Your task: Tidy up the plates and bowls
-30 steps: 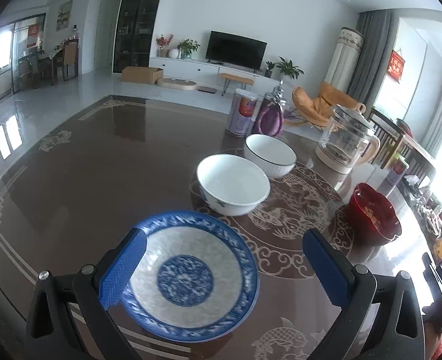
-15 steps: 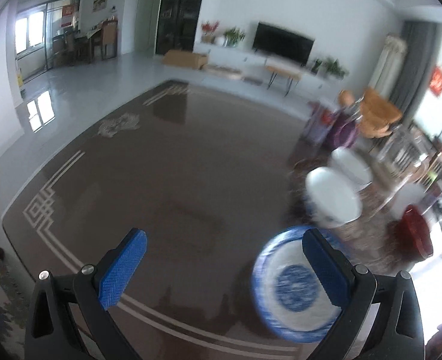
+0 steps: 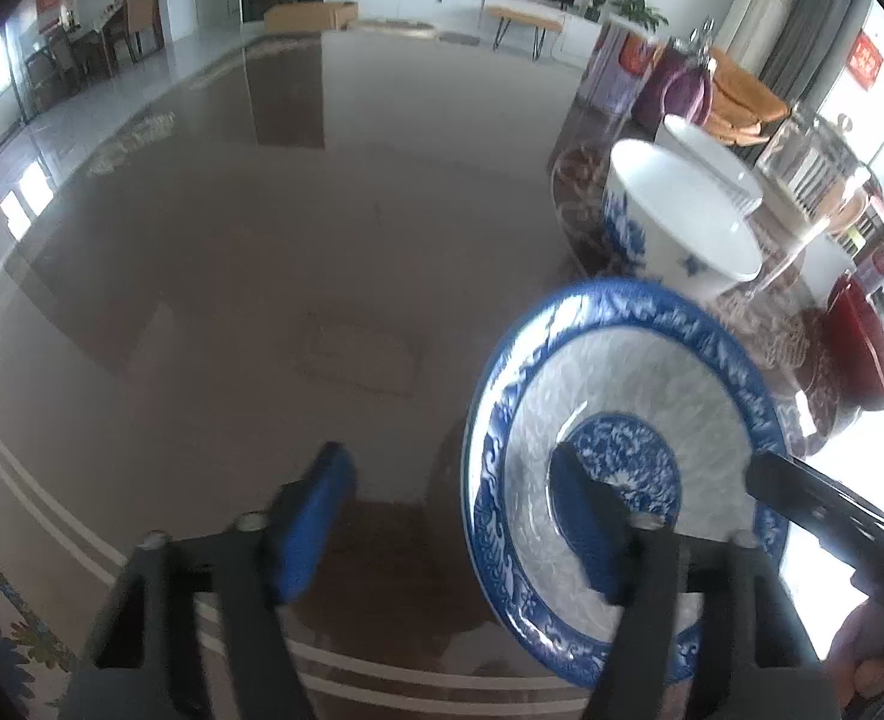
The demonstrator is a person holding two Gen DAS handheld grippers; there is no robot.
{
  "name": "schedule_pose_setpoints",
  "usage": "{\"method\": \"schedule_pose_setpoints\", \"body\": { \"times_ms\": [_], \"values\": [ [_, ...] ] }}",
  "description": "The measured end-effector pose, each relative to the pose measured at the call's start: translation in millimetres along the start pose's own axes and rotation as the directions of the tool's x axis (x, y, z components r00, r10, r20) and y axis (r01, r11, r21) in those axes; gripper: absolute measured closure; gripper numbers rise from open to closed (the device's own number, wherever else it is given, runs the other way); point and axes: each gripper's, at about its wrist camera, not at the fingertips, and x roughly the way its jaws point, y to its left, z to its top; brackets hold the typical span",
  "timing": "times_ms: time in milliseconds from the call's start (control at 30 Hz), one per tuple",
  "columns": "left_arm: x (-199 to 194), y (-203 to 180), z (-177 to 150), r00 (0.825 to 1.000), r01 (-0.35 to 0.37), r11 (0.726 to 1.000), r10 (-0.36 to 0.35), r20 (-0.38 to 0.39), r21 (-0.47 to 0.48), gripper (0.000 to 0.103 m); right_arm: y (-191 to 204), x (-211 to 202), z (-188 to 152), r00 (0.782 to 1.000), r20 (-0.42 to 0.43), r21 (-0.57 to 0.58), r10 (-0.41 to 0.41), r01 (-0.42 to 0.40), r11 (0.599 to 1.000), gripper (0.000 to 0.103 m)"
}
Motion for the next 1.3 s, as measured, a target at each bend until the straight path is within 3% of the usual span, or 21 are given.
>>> {"method": "schedule_pose_setpoints", "body": {
  "times_ms": [33, 67, 133, 200, 400, 567, 733, 900, 1067, 1133, 1200, 1233, 1267, 1300],
  "values": [
    [2.5, -0.5, -1.2, 1.0, 0.025, 1.0, -0.025, -0.008, -0.004, 0.054, 0.3, 6.4, 0.0, 1.0, -0.021, 0.002, 0.004, -0.004, 1.0, 0.064],
    [3.0, -1.3, -1.9, 0.999, 0.052, 0.999, -0.052, -0.007, -0.01, 0.058, 0.2, 12.2, -0.3, 0.999, -0.036, 0.007, 0.004, -0.004, 1.0, 0.074],
    [3.4, -7.2, -1.5, 0.996, 0.094, 0.996, -0.094, -0.007, 0.003, 0.08, -1.9, 18.7, -1.5, 0.999, -0.047, 0.019, 0.026, -0.025, 1.0, 0.079],
    [1.9, -12.1, -1.6, 0.996, 0.084, 0.996, -0.084, -0.003, 0.014, 0.08, 2.6, 20.7, -3.2, 0.997, -0.051, 0.008, 0.053, -0.053, 0.999, 0.09],
    [-10.9, -27.1, -5.4, 0.996, 0.086, 0.995, -0.087, 0.018, 0.047, 0.083, -1.3, 6.9, -9.8, 0.999, -0.013, 0.005, 0.031, -0.031, 0.999, 0.09],
    [-14.5, -78.4, -10.6, 0.987, 0.159, 0.98, -0.162, 0.019, 0.121, 0.082, -28.4, -32.7, -17.5, 0.997, 0.075, 0.044, 0.008, -0.012, 0.999, 0.09],
    [-0.8, -143.2, -7.7, 0.971, 0.235, 0.955, -0.24, 0.002, 0.182, 0.083, -79.6, -74.1, -28.0, 0.985, 0.158, 0.137, -0.072, 0.05, 0.989, 0.09],
    [20.3, -206.5, -4.5, 0.953, 0.301, 0.922, -0.303, -0.03, 0.242, 0.083, -125.7, -108.0, -36.0, 0.958, 0.222, 0.22, -0.182, 0.133, 0.966, 0.09],
    [40.9, -242.1, -8.4, 0.954, 0.299, 0.908, -0.294, -0.062, 0.293, 0.083, -165.2, -122.7, -49.8, 0.942, 0.224, 0.282, -0.25, 0.182, 0.942, 0.09],
    [41.6, -244.4, -8.7, 0.955, 0.295, 0.907, -0.293, -0.051, 0.299, 0.083, -173.7, -127.7, -54.7, 0.941, 0.241, 0.291, -0.237, 0.163, 0.943, 0.09],
    [36.7, -241.3, -7.8, 0.959, 0.278, 0.913, -0.283, -0.026, 0.298, 0.08, -172.4, -132.9, -53.1, 0.934, 0.259, 0.278, -0.248, 0.174, 0.945, 0.085],
    [31.7, -237.3, -7.4, 0.958, 0.278, 0.916, -0.288, -0.008, 0.291, 0.067, -168.5, -135.4, -52.3, 0.928, 0.271, 0.265, -0.256, 0.184, 0.947, 0.076],
    [27.2, -233.2, -7.4, 0.956, 0.28, 0.917, -0.292, 0.001, 0.283, 0.056, -164.4, -140.6, -54.1, 0.923, 0.286, 0.252, -0.258, 0.187, 0.95, 0.048],
    [20.4, -227.3, -6.6, 0.954, 0.283, 0.921, -0.3, 0.023, 0.27, 0.032, -159.5, -147.4, -54.6, 0.914, 0.31, 0.235, -0.261, 0.193, 0.953, 0.036]
  ]
}}
